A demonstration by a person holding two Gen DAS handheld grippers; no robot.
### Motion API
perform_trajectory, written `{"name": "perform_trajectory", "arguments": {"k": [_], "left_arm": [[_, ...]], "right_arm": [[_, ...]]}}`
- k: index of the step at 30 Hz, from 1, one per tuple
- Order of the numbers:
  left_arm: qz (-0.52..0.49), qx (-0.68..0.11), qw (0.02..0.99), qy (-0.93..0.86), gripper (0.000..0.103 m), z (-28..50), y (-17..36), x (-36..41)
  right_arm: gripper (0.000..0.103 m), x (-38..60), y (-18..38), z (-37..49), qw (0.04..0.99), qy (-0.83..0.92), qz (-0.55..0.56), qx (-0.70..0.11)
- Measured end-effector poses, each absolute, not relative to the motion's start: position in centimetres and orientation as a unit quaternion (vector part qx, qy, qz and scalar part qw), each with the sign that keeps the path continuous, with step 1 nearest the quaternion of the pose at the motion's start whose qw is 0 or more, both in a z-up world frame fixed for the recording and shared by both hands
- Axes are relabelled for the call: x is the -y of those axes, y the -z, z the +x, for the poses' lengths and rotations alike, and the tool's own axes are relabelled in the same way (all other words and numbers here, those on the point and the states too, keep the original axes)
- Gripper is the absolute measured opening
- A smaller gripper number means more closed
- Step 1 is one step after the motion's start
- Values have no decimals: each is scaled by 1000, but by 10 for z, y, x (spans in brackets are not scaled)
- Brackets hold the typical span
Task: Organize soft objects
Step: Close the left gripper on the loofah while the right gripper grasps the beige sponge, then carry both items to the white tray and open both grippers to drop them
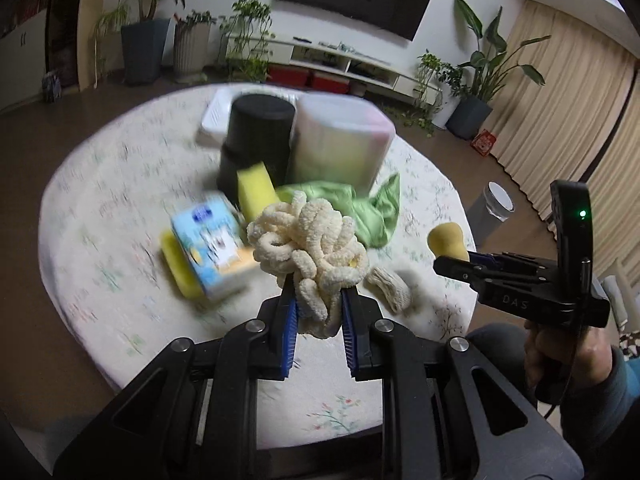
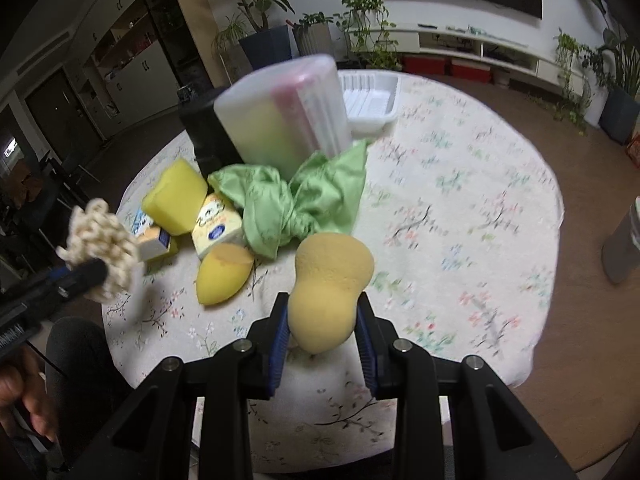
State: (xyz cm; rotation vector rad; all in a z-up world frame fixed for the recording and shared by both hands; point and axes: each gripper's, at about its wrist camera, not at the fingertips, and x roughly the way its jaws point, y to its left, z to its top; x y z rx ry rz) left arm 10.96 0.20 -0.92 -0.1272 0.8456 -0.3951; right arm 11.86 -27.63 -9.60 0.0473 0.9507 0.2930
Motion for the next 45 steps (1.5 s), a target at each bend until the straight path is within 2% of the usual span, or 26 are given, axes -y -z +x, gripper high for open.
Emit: {"name": "perform_trajectory", "arguments": {"k": [11,17,26,33,45], "left_arm": [[-52,-384,909,152,17,166,-16,-73],[-24,-376,914,152,18,230,-21,-93],[79,-373,901,206,18,351,-22,-60],[127,-430,866,222,18,432,2,-29],[165,-478,825,253,18,475,56,11]], "right_arm": [[34,296,67,162,884,-129,1,-449],[34,309,56,208,886,-122,-4,-448],[34,320,42,332,882,-149,-25,-446],[34,299,55,415,853,-194,-74,-478],[34,250,108,479,800,-247,-148,-526]]}}
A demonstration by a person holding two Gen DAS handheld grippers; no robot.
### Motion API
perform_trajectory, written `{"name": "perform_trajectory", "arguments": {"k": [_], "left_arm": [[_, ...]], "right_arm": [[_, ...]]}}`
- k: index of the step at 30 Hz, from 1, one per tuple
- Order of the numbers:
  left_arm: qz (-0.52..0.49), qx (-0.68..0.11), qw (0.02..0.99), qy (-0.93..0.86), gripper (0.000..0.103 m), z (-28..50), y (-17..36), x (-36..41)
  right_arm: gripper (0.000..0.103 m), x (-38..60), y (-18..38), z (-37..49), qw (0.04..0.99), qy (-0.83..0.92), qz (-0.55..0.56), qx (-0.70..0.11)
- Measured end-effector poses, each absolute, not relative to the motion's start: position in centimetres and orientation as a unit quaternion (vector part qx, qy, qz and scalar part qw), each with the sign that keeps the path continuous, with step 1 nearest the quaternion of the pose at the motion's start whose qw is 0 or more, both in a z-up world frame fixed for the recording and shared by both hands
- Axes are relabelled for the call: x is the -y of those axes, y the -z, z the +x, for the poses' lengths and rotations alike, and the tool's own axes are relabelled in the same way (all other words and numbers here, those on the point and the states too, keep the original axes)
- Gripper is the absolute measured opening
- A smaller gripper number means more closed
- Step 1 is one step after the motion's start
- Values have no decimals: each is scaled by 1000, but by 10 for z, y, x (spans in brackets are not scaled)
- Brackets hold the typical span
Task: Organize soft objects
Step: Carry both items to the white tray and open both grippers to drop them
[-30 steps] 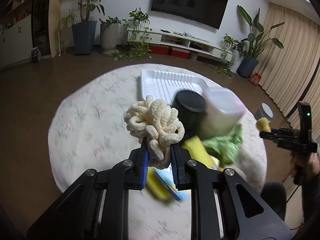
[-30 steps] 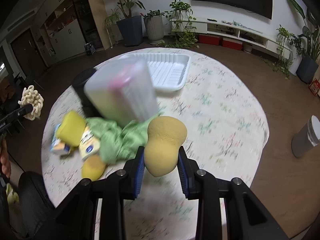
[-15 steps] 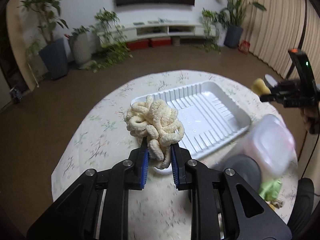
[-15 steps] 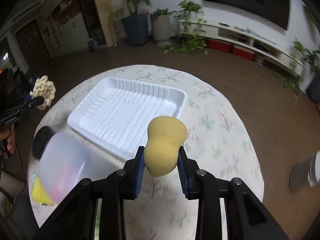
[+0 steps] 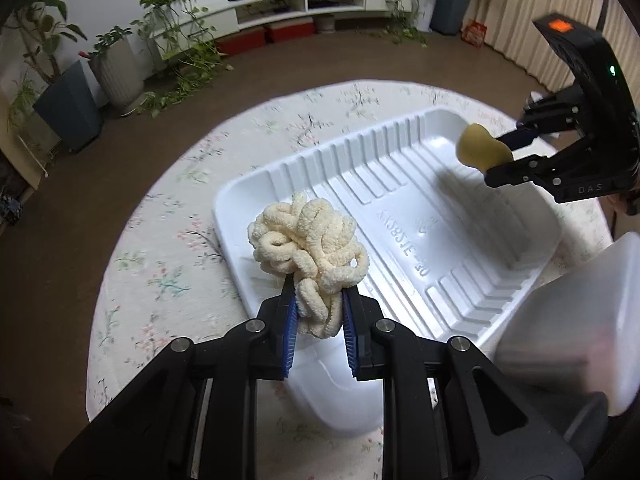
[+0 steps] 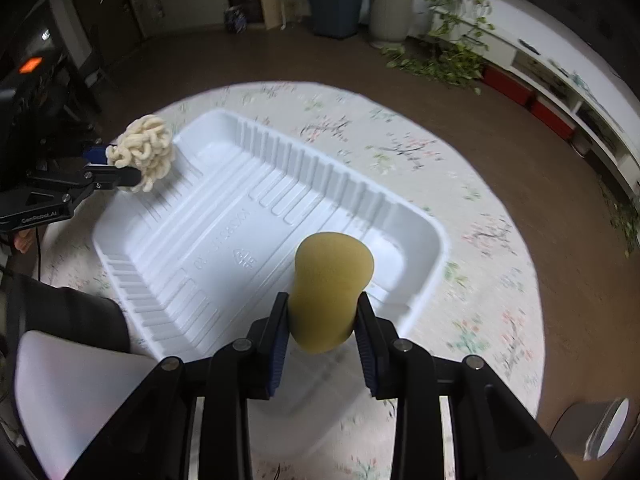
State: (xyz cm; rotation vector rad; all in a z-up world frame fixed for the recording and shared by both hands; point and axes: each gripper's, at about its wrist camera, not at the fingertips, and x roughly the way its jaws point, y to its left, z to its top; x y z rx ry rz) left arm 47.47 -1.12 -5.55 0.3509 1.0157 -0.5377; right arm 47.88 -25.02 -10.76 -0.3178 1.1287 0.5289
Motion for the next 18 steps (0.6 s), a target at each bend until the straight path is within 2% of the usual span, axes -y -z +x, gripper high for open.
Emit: {"name": "perform_trajectory", "arguments": {"k": [11,18], "left_arm": [[164,-490,817,256,21,483,74,16],[176,-498,814,243,35,488,84,23]], "right_arm": [[34,243,129,489,793,-247,-156,-534],[36,242,129,488,799,-239,-157,-529]]}}
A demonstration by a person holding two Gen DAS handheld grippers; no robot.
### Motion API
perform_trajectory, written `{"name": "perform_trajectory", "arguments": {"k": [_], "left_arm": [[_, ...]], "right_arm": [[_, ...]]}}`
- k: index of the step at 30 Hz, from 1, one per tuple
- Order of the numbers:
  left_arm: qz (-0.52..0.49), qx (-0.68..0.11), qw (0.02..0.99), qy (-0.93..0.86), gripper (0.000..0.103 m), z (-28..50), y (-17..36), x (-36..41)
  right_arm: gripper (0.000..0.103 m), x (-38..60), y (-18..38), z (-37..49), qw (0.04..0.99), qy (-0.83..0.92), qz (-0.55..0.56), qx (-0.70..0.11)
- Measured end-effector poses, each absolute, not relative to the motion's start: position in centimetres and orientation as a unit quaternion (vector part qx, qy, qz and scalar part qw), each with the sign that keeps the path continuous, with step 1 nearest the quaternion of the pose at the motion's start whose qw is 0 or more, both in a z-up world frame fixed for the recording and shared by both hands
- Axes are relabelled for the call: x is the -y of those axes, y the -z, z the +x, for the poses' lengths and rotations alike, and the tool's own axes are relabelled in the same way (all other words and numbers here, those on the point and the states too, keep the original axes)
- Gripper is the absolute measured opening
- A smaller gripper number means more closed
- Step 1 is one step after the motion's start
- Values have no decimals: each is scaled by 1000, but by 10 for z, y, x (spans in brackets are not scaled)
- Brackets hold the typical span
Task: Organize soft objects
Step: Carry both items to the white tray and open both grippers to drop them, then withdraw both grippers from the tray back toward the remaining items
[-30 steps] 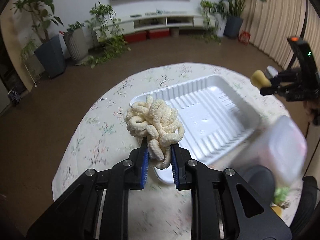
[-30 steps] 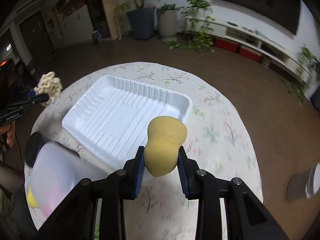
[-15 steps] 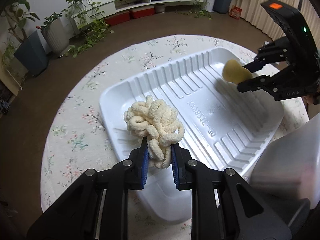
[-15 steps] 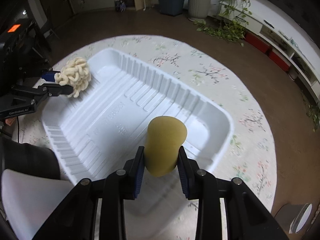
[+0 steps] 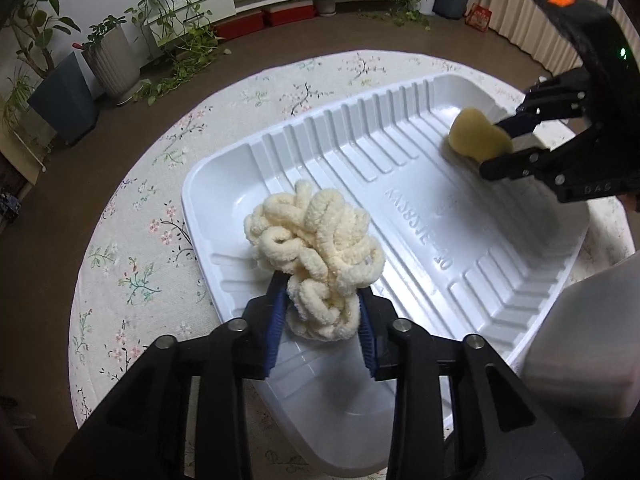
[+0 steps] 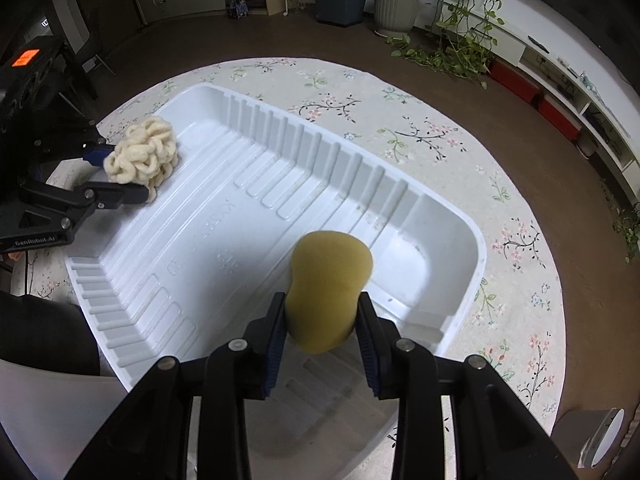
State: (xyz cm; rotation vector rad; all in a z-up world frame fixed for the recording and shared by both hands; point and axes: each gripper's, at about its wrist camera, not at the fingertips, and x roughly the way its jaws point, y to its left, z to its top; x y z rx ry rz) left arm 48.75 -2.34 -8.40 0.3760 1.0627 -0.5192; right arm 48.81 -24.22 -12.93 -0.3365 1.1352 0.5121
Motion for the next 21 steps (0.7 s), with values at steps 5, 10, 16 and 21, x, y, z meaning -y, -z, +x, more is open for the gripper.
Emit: {"name": "perform_trajectory", "arguments": {"k": [5,10,16,21], "left_arm": [[170,-493,817,246,49,484,82,23],[157,-489,822,245,51,484,77,20],[148,-481,830,243,53,482,68,15],[135,-470,839,237,53,482,57,5]], "right_arm": [[40,247,124,488,807,-232,-153,-521],[49,254,115,487,814,-231,-144,-513],[52,261,110,487,821,-225,-133,-508],[52,270,100,483,829,-223,-120,-498]]}}
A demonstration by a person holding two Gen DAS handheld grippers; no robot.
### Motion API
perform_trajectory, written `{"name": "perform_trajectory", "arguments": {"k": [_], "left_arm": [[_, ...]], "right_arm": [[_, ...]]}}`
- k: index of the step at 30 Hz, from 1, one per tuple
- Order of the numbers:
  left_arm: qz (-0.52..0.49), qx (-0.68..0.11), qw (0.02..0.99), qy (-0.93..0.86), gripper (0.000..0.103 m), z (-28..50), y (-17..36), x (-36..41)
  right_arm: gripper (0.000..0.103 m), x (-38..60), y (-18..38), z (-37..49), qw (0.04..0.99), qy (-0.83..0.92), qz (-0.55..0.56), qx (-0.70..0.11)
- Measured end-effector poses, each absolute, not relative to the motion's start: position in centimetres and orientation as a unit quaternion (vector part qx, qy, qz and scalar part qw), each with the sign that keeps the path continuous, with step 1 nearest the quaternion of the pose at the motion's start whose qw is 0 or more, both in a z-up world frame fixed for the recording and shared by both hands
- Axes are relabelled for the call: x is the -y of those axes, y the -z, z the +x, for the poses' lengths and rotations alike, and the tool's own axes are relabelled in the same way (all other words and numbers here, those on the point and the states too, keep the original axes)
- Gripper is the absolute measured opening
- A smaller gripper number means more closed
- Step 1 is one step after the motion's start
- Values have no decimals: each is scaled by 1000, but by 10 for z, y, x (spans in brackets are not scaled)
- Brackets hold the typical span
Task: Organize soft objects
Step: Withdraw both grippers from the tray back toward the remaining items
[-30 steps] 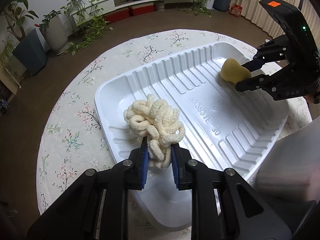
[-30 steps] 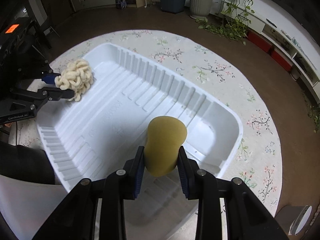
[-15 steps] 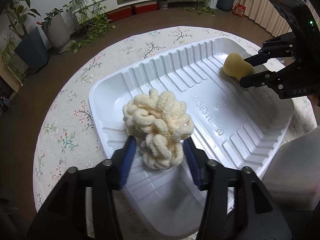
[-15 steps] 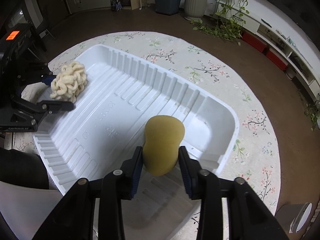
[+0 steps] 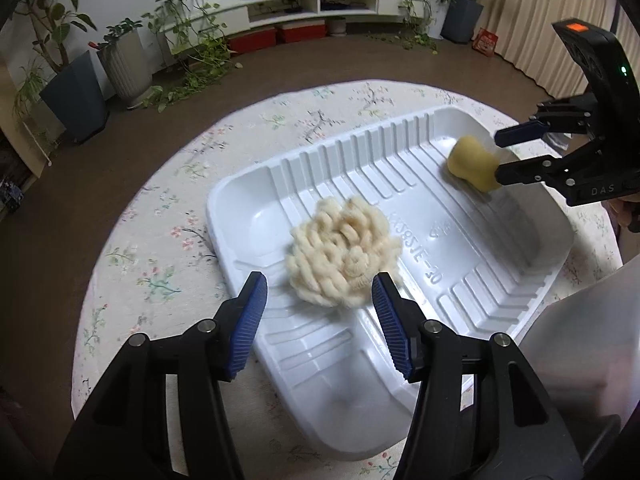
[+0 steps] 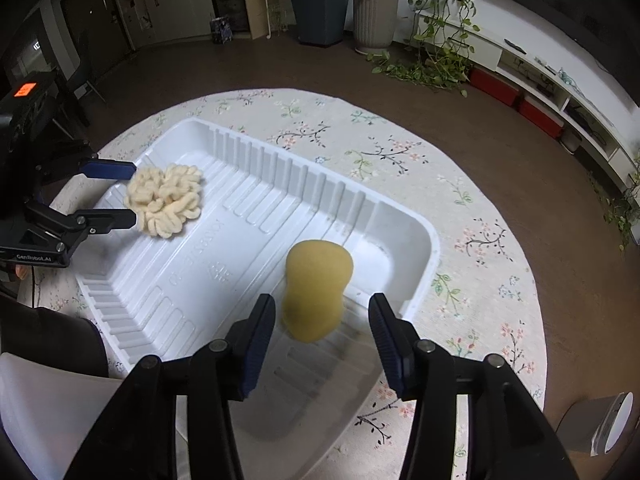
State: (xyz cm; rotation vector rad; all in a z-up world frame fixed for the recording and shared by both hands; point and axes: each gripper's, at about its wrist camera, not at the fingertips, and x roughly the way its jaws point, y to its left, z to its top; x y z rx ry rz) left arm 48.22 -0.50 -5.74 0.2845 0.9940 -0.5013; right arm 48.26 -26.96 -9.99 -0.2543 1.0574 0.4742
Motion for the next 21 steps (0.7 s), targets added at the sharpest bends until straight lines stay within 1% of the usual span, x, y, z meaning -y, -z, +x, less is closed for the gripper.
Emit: {"name": "perform_trajectory", "arguments": {"k": [2,5,9,11,14,19,21], "left_arm": [[125,-467,843,235,53,483,53,0],[106,-456,854,227,57,477,41,-14],[89,-448,863,217,57,463,30,-32],[83,-443,868,211,57,448,23,-42],[70,-435,875,201,57,424,17,-57],[41,-424,887,179,57,379,7,-82],[34,-417,891,176,61,356,4,-89]], "right_arm": [[52,275,94,480,834,-222,-112,-493],[53,288,81,473,842,-217,-98,-484],[57,306,66,456,851,-207,-86,-475],[58,315,58,445,856,-203,-79,-469],[63,330,47,419,864,-195,-65,-459],[64,347,43,372,869,-184,-50,-456],[68,352,46,351,868,-187,-39,-457]]}}
